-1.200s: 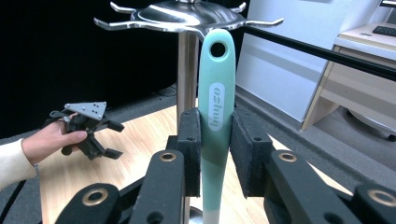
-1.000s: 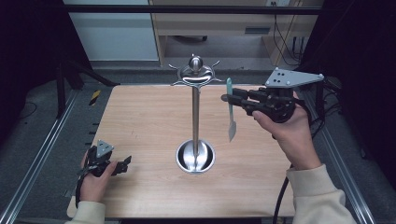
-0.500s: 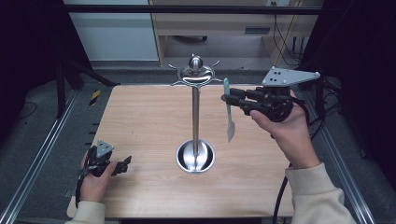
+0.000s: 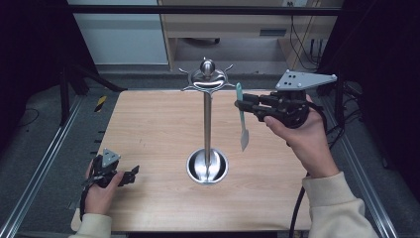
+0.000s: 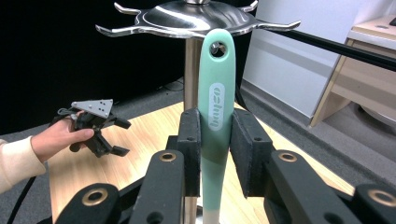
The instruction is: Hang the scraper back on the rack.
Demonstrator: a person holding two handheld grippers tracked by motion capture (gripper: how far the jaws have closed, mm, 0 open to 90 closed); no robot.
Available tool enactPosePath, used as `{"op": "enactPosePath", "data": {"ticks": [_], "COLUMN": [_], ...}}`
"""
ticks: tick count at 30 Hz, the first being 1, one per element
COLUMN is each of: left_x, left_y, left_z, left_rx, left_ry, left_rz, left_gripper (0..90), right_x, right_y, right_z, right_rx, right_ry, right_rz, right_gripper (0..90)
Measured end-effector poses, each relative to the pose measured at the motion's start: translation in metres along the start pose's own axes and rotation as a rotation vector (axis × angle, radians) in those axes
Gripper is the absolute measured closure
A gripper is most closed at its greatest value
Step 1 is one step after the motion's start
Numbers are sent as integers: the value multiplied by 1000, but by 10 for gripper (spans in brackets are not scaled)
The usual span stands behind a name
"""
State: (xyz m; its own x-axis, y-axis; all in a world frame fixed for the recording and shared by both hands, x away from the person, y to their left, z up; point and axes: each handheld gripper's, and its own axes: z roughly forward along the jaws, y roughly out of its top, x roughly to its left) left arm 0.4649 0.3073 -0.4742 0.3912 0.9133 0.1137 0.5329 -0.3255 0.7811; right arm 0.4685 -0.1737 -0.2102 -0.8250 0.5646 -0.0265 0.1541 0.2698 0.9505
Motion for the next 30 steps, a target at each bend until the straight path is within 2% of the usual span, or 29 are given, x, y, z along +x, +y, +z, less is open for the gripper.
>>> {"op": "enactPosePath", "data": {"ticks": [21,30], "left_x": [0,0], "left_y": [0,0], "left_z": [0,0], "left_rx": [2,2], "left_ry": [1,1], "left_rz": [6,7], "left_gripper": [48,48], "right_x": [0,1], "right_y": [1,-3], "right_z": [9,10], "right_rx": [11,-10], "right_ry": [9,3], "right_rz": [10,11], "right_gripper": [744,743]}}
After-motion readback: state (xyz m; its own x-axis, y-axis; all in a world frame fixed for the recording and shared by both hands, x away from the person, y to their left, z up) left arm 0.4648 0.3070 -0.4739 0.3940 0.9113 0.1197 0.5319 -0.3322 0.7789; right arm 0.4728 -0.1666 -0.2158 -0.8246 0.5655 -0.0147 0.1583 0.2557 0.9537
